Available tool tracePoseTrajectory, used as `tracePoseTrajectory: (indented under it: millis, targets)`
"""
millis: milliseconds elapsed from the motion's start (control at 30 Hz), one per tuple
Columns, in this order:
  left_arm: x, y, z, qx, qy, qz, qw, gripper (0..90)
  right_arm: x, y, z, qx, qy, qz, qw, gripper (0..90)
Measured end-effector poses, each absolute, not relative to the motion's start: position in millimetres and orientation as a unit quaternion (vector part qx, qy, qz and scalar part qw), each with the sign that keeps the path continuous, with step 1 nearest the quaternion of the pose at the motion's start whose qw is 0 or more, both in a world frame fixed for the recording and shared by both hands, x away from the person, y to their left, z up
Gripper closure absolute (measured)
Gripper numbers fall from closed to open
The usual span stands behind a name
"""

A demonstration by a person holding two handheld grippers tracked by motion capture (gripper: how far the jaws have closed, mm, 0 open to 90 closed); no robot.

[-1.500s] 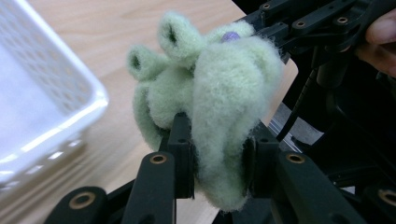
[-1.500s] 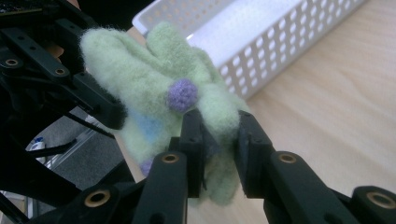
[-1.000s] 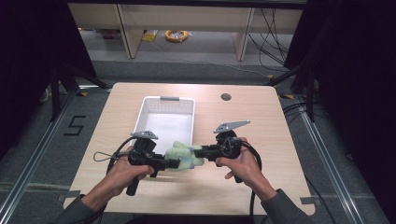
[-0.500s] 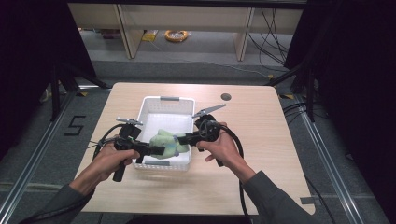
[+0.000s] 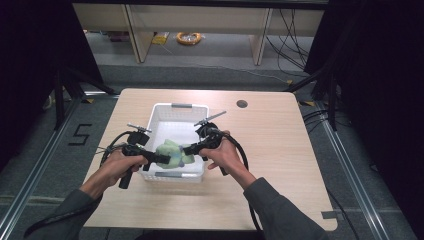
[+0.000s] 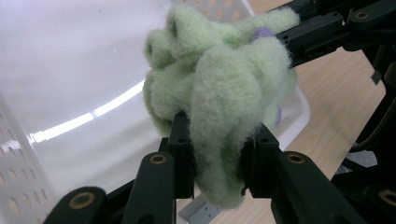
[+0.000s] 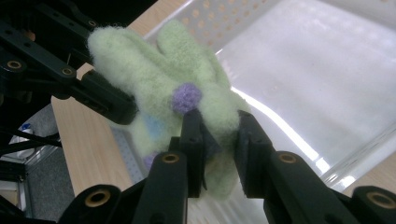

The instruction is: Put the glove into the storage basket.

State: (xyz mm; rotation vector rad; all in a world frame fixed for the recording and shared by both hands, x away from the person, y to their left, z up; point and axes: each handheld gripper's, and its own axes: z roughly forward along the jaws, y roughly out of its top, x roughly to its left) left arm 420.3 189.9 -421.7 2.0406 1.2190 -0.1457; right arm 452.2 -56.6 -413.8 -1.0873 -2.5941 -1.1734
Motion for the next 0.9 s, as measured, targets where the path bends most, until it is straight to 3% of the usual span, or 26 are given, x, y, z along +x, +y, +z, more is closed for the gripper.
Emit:
tracePoseTrajectory:
  millis: [900]
  targets:
    - [440.5,186.3,-454.8,0.820,0.484,-0.047,0.301,66.4,464.5,-31.1,-449.9,-0.381,-0.872,-0.304,0.037,74.5]
